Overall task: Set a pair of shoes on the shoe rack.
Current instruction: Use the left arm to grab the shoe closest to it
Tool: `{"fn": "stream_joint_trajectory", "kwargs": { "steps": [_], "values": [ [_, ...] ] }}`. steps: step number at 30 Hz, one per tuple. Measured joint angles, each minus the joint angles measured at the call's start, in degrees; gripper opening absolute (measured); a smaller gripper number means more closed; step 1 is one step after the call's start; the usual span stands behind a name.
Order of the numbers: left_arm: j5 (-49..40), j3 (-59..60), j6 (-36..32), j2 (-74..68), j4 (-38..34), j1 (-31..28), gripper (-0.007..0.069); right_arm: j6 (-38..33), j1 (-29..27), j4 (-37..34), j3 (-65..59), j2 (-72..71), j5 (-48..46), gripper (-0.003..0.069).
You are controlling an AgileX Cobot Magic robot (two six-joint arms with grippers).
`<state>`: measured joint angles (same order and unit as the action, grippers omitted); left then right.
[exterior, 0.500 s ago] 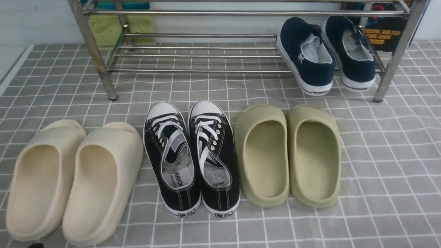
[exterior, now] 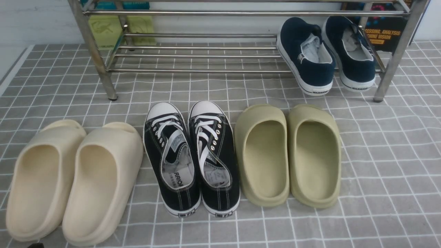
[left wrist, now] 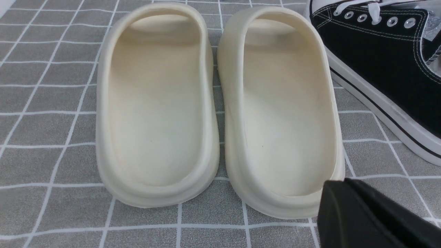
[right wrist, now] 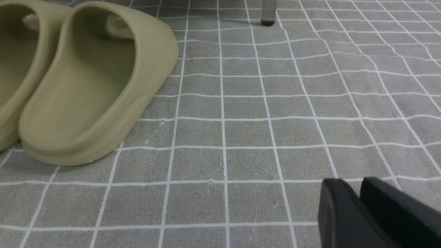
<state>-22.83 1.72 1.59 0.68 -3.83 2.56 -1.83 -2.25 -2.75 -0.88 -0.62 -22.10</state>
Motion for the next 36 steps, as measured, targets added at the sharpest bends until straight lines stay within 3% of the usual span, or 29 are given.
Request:
{"fn": "stream_joint_trajectory", "kwargs": {
  "steps": [20, 36],
  "values": [
    [1.8, 0.0, 0.0, 0.0, 0.0, 0.0, 0.0006, 0.0, 0.0, 0.0, 0.0, 0.0, 0.0, 0.0132],
    [27.4, 0.0, 0.1, 0.0, -0.1, 0.0, 0.0018, 0.0, 0.0, 0.0, 0.0, 0.0, 0.0, 0.0153]
  ]
}}
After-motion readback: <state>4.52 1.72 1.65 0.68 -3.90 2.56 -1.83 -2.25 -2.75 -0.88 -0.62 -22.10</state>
